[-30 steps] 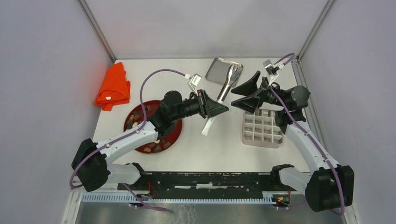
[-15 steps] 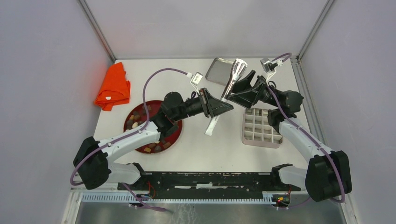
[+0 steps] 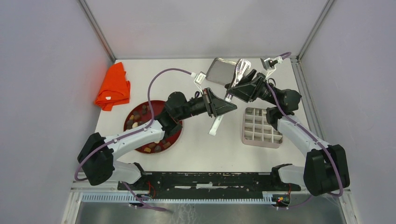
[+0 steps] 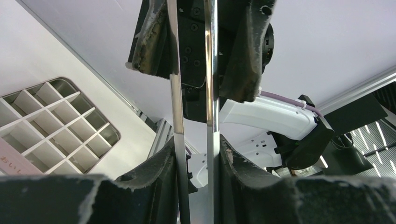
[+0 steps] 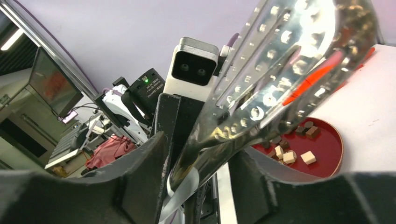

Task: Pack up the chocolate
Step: Adjust the clamp.

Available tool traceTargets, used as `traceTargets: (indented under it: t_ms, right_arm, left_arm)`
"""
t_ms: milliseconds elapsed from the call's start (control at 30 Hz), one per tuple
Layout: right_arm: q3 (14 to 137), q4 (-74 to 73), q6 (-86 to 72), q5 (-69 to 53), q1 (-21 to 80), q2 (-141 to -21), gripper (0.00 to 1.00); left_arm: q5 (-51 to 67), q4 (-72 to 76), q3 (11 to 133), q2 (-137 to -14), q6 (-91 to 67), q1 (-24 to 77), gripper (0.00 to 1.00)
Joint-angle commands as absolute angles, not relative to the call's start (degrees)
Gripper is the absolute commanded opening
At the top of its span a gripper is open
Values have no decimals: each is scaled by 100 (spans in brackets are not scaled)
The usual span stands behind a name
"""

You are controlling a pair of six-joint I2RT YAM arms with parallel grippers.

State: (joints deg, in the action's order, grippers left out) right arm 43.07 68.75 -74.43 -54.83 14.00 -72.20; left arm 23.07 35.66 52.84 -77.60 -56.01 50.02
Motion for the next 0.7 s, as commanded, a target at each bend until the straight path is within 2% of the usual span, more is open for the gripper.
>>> traceTargets:
  t_ms: [0,133,233,500,600,667]
  right_arm:
    - [4438,7383,-7652,-5370,1430,-7250,51]
    - [4413,7383,-7729,-5370,1431,-7273,31]
    - [4373,7447,-7838,-5359,1431,-7287,20]
    - [4351,7550,-8017,-5379,1432,-7295,19]
    - [4318,7566,-8043,-5379,1430,-7296,19]
    - [4315,7609,-8079,-5379,1432,-7304,19]
  left_arm:
    - [2372,4088,5555,-7821,-5827,5025,5]
    - [2411,4087,5572,-7855,-5827,5021,7]
    - [2460,4079,5581,-7857,-5806,5031,13]
    - [2625,4215,5436,-7762,-5650,5022,52]
    - [2611,4312,5352,-7677,-5516,5027,60]
    - [2626,4389,5335,-7657,-5443,5027,61]
